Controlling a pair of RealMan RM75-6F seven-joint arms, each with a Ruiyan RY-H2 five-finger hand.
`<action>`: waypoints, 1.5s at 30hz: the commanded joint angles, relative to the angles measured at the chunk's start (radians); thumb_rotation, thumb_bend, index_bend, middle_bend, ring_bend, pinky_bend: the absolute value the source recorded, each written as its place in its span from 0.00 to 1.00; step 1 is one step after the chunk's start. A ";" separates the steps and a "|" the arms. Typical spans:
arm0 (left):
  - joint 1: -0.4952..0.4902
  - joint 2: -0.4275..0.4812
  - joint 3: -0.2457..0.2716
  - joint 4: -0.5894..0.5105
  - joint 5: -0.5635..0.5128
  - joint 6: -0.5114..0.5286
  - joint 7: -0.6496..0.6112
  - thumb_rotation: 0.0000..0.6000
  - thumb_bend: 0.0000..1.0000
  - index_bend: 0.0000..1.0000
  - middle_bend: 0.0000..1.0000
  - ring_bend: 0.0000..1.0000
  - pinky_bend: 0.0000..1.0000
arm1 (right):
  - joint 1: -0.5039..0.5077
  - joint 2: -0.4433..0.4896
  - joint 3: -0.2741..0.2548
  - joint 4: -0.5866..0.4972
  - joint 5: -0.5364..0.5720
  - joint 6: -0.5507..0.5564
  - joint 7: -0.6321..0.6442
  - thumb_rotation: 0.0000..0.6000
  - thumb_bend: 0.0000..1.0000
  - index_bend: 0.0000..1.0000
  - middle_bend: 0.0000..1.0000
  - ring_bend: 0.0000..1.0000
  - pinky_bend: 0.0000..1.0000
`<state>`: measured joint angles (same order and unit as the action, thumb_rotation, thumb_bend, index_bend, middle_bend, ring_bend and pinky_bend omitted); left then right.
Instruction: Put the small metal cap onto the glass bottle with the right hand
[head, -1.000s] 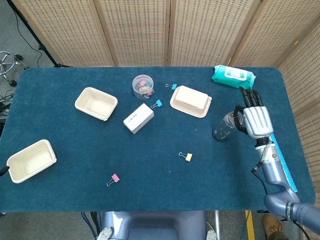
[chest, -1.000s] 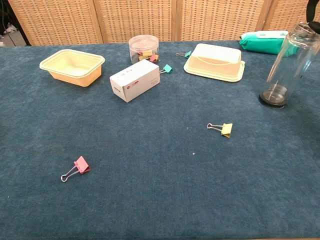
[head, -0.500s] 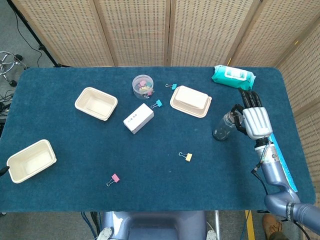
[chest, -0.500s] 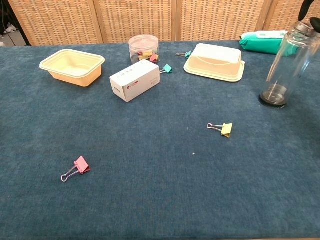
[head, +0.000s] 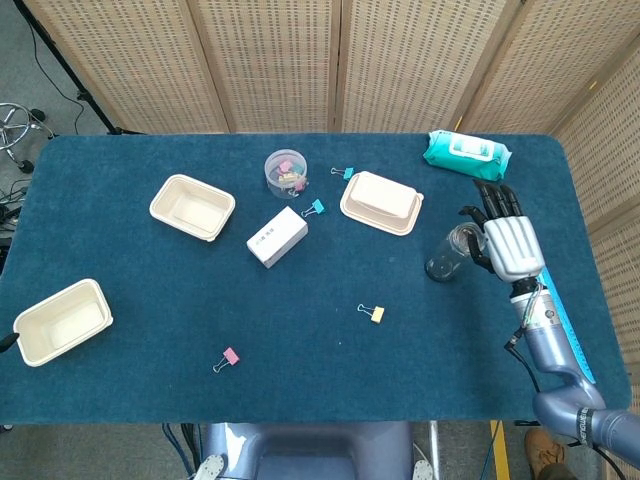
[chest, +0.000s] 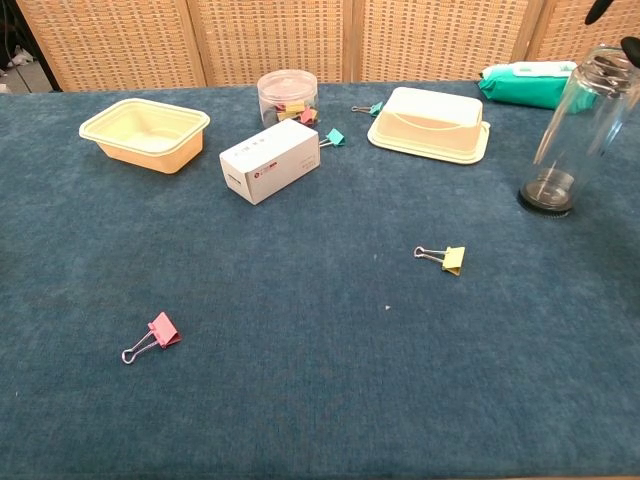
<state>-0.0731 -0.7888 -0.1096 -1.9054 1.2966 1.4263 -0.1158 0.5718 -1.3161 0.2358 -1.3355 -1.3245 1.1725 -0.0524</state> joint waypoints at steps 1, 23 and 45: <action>0.000 0.000 0.000 0.000 0.001 0.000 0.000 1.00 0.04 0.00 0.00 0.00 0.00 | -0.002 0.005 0.000 -0.009 -0.005 0.005 0.003 1.00 0.60 0.27 0.00 0.00 0.00; 0.001 0.002 0.003 -0.002 0.008 -0.001 -0.007 1.00 0.04 0.00 0.00 0.00 0.00 | -0.034 0.221 -0.023 -0.292 0.032 -0.107 0.064 1.00 0.60 0.30 0.00 0.00 0.00; 0.001 0.006 0.004 0.000 0.010 -0.003 -0.016 1.00 0.04 0.00 0.00 0.00 0.00 | -0.020 0.207 -0.033 -0.250 0.099 -0.137 -0.026 1.00 0.60 0.27 0.00 0.00 0.00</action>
<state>-0.0723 -0.7830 -0.1052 -1.9059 1.3071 1.4233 -0.1313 0.5519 -1.1097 0.2034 -1.5850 -1.2250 1.0352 -0.0788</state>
